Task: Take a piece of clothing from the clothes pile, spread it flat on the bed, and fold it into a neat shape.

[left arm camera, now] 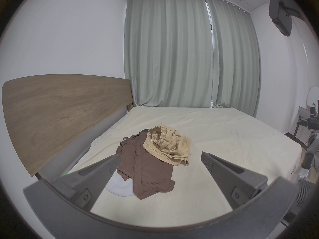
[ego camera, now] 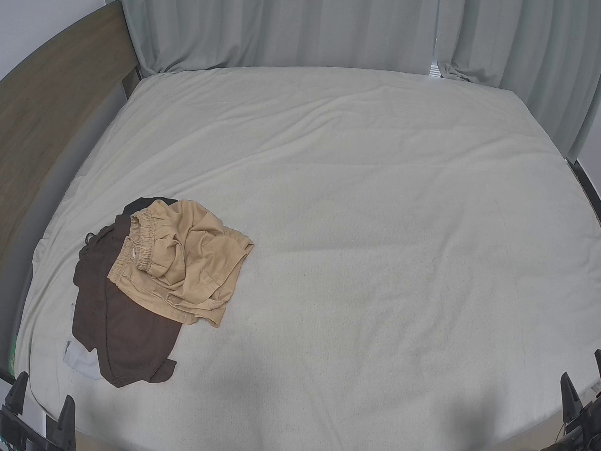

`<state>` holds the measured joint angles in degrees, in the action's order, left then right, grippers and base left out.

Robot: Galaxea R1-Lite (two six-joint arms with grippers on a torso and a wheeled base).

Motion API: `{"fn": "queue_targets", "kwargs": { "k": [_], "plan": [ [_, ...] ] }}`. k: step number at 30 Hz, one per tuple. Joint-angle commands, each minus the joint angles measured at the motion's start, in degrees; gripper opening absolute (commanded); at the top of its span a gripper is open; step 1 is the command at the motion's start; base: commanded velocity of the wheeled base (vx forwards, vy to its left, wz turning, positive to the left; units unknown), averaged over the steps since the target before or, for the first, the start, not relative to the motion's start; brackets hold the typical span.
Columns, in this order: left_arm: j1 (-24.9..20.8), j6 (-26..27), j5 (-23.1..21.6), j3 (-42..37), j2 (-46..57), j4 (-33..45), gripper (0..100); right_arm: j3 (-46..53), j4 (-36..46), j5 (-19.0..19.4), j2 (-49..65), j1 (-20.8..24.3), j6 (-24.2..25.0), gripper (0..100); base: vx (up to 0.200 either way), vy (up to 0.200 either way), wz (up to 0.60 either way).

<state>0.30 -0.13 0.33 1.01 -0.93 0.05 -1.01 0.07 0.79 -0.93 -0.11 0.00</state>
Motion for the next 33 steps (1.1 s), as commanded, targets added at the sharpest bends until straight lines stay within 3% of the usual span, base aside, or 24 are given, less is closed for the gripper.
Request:
{"fn": "queue_targets", "kwargs": {
  "k": [1, 19, 24, 30, 33],
  "plan": [
    [0.0, -0.2, 0.0, -1.0, 0.8, 0.0, 100, 1.0, -0.1, 0.1, 0.9, 0.0, 0.0, 100, 0.000, 0.000, 0.00],
    [0.2, -0.4, -0.8, -0.7, 0.8, -1.1, 100, 1.0, -0.1, 0.3, 0.9, 0.1, -0.1, 100, 0.000, 0.000, 0.00],
    [-0.1, -1.1, -1.4, 10.2, -5.7, -4.4, 100, 1.0, -0.1, 0.3, 0.9, 0.1, -0.1, 100, 0.000, 0.000, 0.00],
    [-4.6, -1.3, -2.8, 10.4, -11.1, -4.6, 100, 1.0, -0.1, 0.3, 0.9, 0.1, 0.0, 100, 0.000, 0.000, 0.00],
    [-7.7, -4.2, -3.0, 11.3, -13.8, -5.1, 100, 1.0, -0.1, 0.3, 0.9, 0.2, 0.0, 100, 0.000, 0.000, 0.00]
  ]
}}
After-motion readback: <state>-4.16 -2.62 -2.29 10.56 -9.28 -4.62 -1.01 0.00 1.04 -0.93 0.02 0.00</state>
